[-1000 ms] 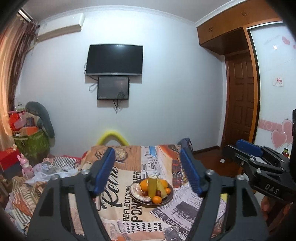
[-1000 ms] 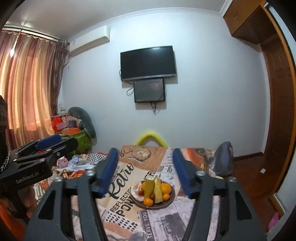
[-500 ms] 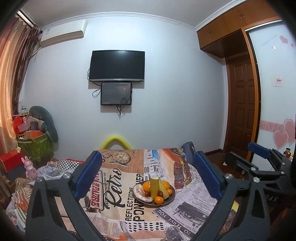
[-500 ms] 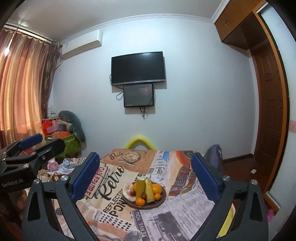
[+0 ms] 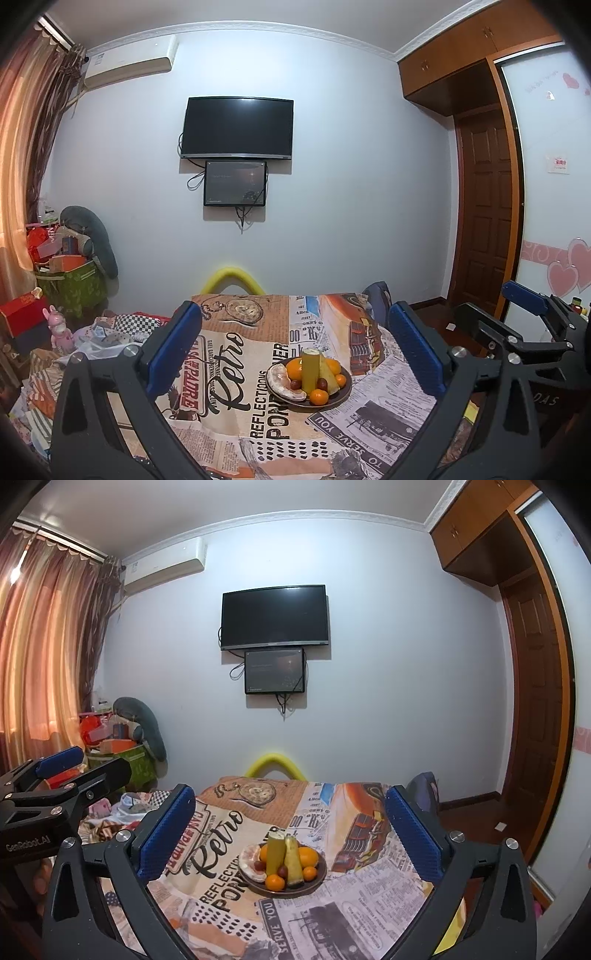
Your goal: Organize fruits
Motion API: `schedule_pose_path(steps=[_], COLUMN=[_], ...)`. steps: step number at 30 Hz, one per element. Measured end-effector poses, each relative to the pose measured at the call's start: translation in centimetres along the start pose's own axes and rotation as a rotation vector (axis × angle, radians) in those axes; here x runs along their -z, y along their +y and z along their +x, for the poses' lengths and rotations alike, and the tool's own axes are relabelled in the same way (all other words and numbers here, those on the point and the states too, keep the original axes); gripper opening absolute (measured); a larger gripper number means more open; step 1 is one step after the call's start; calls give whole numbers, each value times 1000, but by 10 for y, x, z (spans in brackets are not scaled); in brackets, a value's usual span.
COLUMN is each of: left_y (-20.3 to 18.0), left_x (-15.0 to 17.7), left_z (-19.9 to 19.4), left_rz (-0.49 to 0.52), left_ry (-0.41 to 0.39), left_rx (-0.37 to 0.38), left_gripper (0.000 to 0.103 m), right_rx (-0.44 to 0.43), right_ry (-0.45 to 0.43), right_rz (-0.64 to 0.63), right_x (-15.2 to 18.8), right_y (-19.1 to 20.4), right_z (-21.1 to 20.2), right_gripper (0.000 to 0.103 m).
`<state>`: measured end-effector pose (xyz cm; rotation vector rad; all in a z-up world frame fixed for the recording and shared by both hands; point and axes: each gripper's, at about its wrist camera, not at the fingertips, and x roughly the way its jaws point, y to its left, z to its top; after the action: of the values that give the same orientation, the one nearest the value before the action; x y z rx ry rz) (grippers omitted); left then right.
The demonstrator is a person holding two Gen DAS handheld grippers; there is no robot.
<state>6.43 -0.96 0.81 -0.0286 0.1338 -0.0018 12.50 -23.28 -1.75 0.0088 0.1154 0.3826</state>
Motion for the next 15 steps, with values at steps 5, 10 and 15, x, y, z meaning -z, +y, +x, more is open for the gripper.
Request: schedule_pose_path(steps=[5, 10, 15], left_y=[2, 2, 2], left_x=[1, 1, 1], left_z=[2, 2, 3], left_rz=[-7, -4, -4], left_ry=[8, 11, 13], left_rx=[3, 6, 6], left_gripper=[102, 102, 102], right_rx=[-2, -1, -1], right_ry=[3, 6, 4], right_rz=[2, 4, 3], right_x=[0, 0, -1], right_y=[1, 1, 2], right_z=[0, 0, -1], right_gripper=[103, 103, 103])
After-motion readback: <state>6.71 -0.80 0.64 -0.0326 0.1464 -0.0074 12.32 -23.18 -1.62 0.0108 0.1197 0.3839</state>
